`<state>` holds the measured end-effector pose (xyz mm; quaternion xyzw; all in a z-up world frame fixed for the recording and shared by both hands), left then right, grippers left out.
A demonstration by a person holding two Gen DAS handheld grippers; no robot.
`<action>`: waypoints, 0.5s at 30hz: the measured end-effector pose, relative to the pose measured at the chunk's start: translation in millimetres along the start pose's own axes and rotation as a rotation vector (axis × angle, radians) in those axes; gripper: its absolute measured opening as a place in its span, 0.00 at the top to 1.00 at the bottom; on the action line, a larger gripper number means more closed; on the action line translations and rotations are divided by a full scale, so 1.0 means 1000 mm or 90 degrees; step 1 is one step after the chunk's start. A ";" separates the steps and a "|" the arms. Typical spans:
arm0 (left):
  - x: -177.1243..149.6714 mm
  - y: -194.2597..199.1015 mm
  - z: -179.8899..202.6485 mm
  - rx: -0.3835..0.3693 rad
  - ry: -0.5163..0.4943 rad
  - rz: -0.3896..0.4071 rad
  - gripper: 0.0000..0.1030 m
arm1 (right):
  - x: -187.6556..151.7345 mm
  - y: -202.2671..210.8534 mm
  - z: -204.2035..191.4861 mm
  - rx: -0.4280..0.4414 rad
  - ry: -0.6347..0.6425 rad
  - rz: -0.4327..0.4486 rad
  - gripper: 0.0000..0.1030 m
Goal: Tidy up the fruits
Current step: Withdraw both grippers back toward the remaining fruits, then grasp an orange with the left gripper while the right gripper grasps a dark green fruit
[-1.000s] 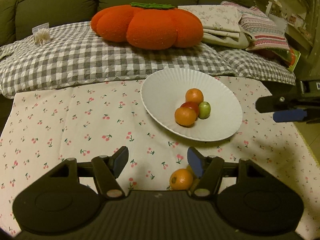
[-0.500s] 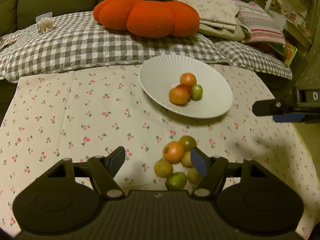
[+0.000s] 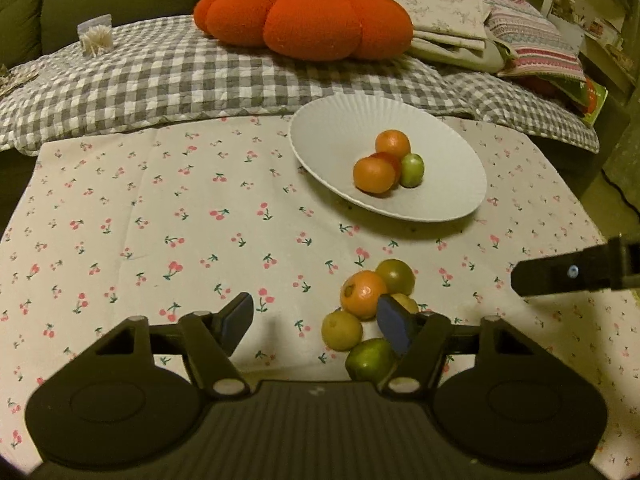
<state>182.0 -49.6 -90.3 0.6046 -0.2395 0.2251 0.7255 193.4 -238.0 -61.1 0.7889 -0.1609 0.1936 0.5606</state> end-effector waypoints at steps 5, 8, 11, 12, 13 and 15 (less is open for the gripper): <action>-0.001 -0.014 0.006 -0.011 -0.013 0.002 0.41 | -0.001 -0.003 0.006 -0.009 -0.010 -0.006 0.22; 0.000 -0.022 0.010 -0.014 -0.020 0.008 0.39 | 0.000 -0.001 0.006 -0.008 -0.012 -0.003 0.22; 0.001 -0.025 0.011 -0.028 -0.012 0.015 0.41 | 0.000 -0.001 0.007 -0.007 -0.012 -0.004 0.22; 0.002 -0.025 0.011 -0.033 -0.013 0.018 0.44 | -0.001 -0.001 0.007 -0.008 -0.012 -0.005 0.22; 0.002 -0.026 0.011 -0.040 -0.011 0.020 0.48 | -0.001 -0.001 0.007 -0.008 -0.012 -0.006 0.22; 0.003 -0.027 0.010 -0.059 0.000 0.018 0.56 | -0.001 -0.001 0.008 -0.008 -0.013 -0.007 0.22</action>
Point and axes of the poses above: each gripper's, at about its wrist camera, not at the fingertips, and y roughly against the way its jaws point, z to its right, x to its top, the point moved 3 cm from there along -y, roughly the way its jaws point, and after that the axes turned 3 degrees about y, right-handed, at the moved point
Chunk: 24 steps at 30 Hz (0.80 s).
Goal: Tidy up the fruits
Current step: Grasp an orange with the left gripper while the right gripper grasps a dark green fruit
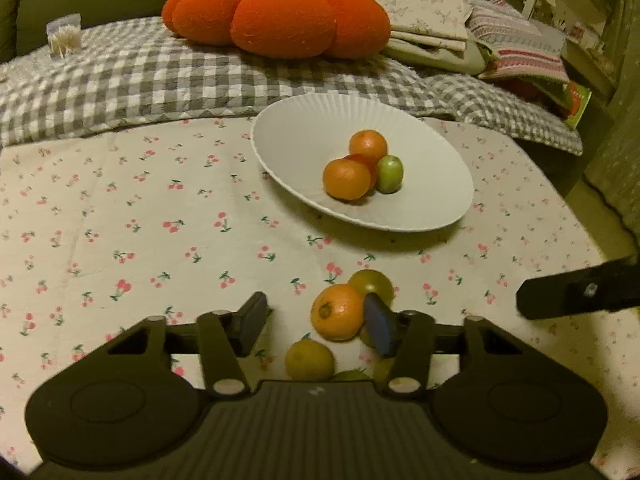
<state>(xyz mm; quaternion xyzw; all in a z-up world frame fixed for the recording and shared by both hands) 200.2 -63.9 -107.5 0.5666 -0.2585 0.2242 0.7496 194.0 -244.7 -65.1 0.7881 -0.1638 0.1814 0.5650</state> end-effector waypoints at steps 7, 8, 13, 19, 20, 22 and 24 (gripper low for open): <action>0.003 -0.002 -0.004 -0.055 0.040 -0.005 0.79 | 0.000 -0.001 -0.001 -0.001 0.000 -0.002 0.22; 0.003 -0.002 -0.004 -0.057 0.044 -0.005 0.79 | -0.001 -0.001 -0.001 -0.001 0.001 -0.002 0.22; 0.005 0.003 -0.009 -0.051 0.070 0.002 0.85 | -0.002 -0.004 -0.002 0.005 0.002 -0.005 0.22; 0.004 0.000 -0.008 -0.045 0.069 -0.006 0.78 | -0.002 -0.014 -0.001 0.005 -0.008 -0.016 0.22; 0.004 -0.001 -0.006 -0.048 0.066 -0.007 0.77 | -0.003 -0.015 -0.002 0.006 -0.010 -0.018 0.22; 0.001 -0.007 -0.002 -0.062 0.058 -0.028 0.59 | -0.003 -0.015 -0.004 0.006 -0.007 -0.017 0.22; -0.002 -0.012 -0.001 -0.056 0.057 -0.031 0.53 | -0.003 -0.016 -0.006 0.006 -0.004 -0.017 0.22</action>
Point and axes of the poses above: each gripper's, at about its wrist camera, not at the fingertips, and y roughly against the way its jaws point, z to its right, x to its top, the point moved 3 cm from there along -y, roughly the way its jaws point, and after that the axes turned 3 degrees about y, right-handed, at the moved point
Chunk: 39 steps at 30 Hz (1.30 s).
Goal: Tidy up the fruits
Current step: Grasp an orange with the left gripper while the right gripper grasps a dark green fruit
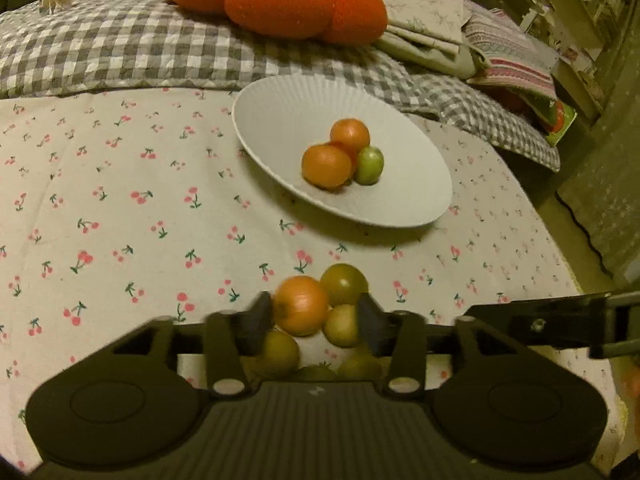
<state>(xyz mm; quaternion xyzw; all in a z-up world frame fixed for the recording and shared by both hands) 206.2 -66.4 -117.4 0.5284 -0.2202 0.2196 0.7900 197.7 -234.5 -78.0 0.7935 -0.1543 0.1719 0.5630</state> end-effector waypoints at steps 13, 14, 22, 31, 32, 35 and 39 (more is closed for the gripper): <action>0.012 0.019 -0.022 0.021 0.075 0.018 0.72 | 0.004 -0.009 -0.001 0.009 -0.007 0.008 0.22; 0.013 0.023 -0.022 0.024 0.078 0.020 0.72 | 0.004 -0.010 -0.002 0.011 -0.007 0.012 0.22; 0.017 0.050 -0.024 0.098 0.055 0.048 0.72 | 0.009 -0.045 -0.016 0.035 -0.018 0.029 0.22; 0.015 0.057 -0.043 0.132 0.068 0.042 0.72 | 0.011 -0.066 -0.029 0.037 -0.001 0.035 0.36; 0.015 0.057 -0.044 0.136 0.068 0.041 0.72 | 0.011 -0.068 -0.030 0.036 0.001 0.035 0.43; 0.014 0.056 -0.047 0.147 0.065 0.040 0.72 | 0.011 -0.072 -0.034 0.033 0.013 0.034 0.54; 0.013 0.055 -0.049 0.152 0.064 0.039 0.72 | 0.012 -0.076 -0.039 0.023 0.034 0.036 0.75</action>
Point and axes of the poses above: each gripper's, at about its wrist camera, not at the fingertips, and y roughly against the way its jaws point, z to its right, x to its top, the point moved 3 cm from there along -y, roughly the way its jaws point, and after that the axes turned 3 degrees about y, right-handed, at the moved point
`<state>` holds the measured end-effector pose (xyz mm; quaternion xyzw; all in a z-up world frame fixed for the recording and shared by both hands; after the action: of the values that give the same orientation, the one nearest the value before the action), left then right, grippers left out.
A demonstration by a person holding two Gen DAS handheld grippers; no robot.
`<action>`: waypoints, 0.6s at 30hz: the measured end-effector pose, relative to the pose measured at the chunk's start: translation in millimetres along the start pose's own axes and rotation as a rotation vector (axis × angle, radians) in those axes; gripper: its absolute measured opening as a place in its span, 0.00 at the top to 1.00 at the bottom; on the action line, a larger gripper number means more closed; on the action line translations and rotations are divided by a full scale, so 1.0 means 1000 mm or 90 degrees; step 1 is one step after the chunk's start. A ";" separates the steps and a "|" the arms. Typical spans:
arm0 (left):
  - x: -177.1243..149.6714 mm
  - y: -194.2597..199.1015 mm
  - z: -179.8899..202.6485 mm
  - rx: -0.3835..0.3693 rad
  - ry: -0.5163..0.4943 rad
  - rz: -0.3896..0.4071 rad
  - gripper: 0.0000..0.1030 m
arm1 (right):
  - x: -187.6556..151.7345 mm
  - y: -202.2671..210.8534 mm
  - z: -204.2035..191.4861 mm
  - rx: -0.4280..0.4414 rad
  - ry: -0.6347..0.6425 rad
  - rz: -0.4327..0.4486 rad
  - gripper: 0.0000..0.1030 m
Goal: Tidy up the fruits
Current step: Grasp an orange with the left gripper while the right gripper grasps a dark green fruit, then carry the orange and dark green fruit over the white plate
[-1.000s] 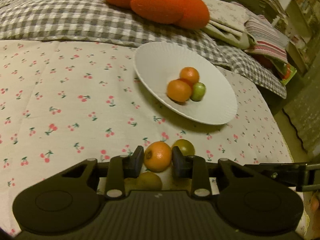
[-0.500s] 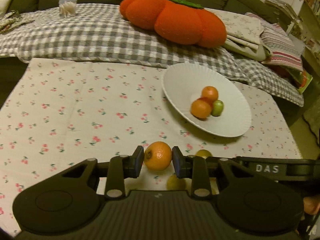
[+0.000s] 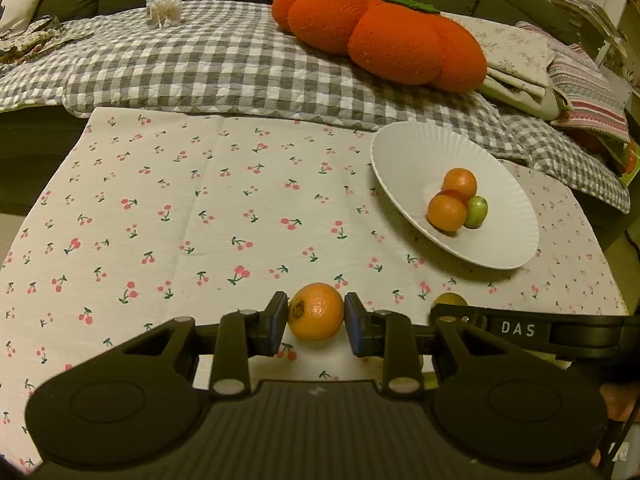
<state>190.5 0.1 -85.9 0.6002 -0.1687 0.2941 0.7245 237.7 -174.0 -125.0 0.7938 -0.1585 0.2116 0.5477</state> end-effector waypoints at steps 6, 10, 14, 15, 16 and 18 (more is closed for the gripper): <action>0.001 0.003 0.002 0.005 -0.009 0.011 0.72 | 0.002 0.006 -0.005 -0.001 0.001 0.007 0.75; 0.003 0.006 0.005 0.006 -0.017 0.020 0.72 | 0.006 0.014 -0.007 0.007 0.002 0.016 0.75; 0.004 0.007 0.007 0.009 -0.024 0.025 0.72 | 0.010 0.022 -0.008 0.011 0.002 0.021 0.75; 0.004 0.008 0.008 0.009 -0.025 0.026 0.72 | 0.010 0.025 -0.009 0.015 0.002 0.020 0.75; 0.005 0.008 0.008 0.008 -0.026 0.027 0.72 | 0.011 0.027 -0.010 0.020 0.003 0.020 0.75; 0.006 0.010 0.009 0.006 -0.027 0.030 0.72 | 0.012 0.034 -0.011 0.034 0.002 0.022 0.75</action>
<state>189.7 -6.2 -72.7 0.6053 -0.1965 0.2991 0.7110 230.0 -175.6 -87.9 0.8048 -0.1659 0.2265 0.5229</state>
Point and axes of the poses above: each gripper's, at about its wrist camera, not at the fingertips, and y roughly against the way its jaws point, z to its right, x to its top, the point moved 3 cm from there along -y, roughly the way its jaws point, and after that the axes turned 3 degrees about y, right-handed, at the moved point
